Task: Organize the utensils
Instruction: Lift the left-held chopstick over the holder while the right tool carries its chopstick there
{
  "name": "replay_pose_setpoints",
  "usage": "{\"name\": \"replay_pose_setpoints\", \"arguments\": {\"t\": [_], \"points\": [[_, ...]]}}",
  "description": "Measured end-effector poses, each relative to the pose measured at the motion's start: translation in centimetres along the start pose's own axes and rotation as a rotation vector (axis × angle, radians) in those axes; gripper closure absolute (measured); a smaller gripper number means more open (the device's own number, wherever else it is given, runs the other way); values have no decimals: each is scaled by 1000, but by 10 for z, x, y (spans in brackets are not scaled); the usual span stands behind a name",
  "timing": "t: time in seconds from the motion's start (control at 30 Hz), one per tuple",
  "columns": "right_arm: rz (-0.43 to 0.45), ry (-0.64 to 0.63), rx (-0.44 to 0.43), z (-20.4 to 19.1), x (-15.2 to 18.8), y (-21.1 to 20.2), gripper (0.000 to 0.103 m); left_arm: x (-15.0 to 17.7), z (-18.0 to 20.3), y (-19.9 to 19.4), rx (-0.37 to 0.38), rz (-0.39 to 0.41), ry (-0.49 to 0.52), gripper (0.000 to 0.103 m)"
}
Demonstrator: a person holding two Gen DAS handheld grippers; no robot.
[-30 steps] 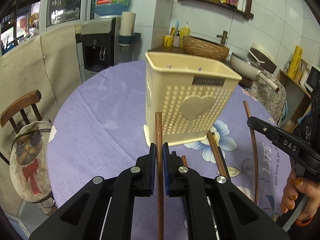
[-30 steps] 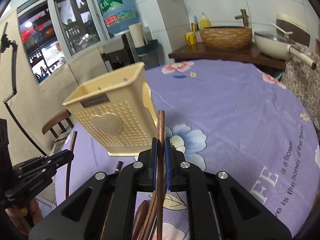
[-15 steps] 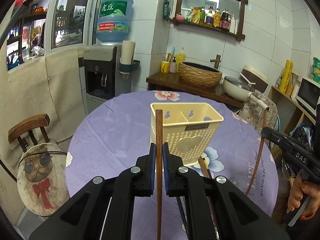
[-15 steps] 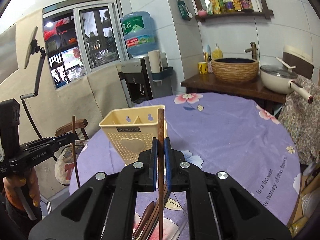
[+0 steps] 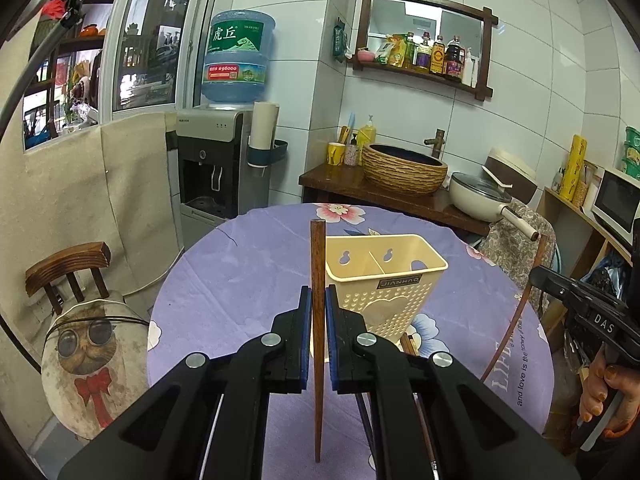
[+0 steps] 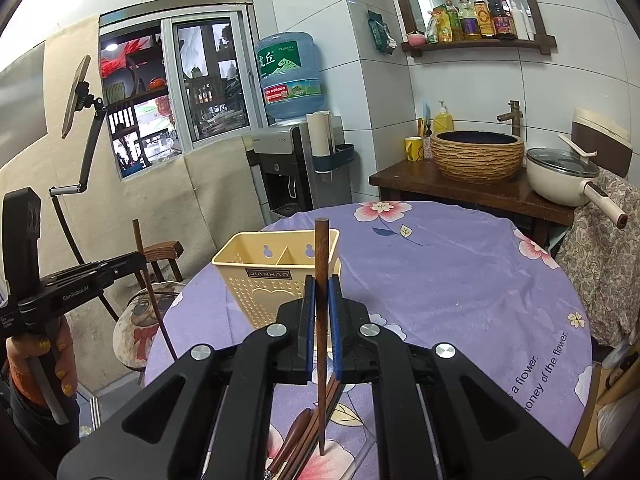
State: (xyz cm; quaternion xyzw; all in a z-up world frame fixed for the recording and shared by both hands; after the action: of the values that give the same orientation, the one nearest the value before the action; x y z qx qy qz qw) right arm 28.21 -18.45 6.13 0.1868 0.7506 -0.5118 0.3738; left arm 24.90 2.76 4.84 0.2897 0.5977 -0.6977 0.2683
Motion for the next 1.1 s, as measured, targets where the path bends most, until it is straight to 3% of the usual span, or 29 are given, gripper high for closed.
{"name": "replay_pose_setpoints", "arguments": {"t": [0.6, 0.87, 1.1], "points": [[-9, 6, -96, -4, -27, -2, 96, -26, -16, -23, 43, 29, -13, 96], [51, -43, -149, -27, -84, -25, 96, -75, -3, -53, 159, 45, 13, 96], [175, -27, -134, -35, -166, -49, 96, -147, 14, -85, 149, 169, 14, 96]]}}
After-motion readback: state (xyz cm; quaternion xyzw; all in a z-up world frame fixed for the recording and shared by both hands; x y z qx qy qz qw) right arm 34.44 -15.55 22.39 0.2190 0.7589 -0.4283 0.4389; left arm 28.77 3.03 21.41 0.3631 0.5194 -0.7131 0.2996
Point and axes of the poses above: each gripper's, at about its wrist camera, not at the fingertips, and y roughly the way its jaws point, z to its right, x to its underside, the point moved 9 cm from there along y, roughly the way its jaws point, and after that the axes turned 15 degrees about -z, right-handed, at the moved point
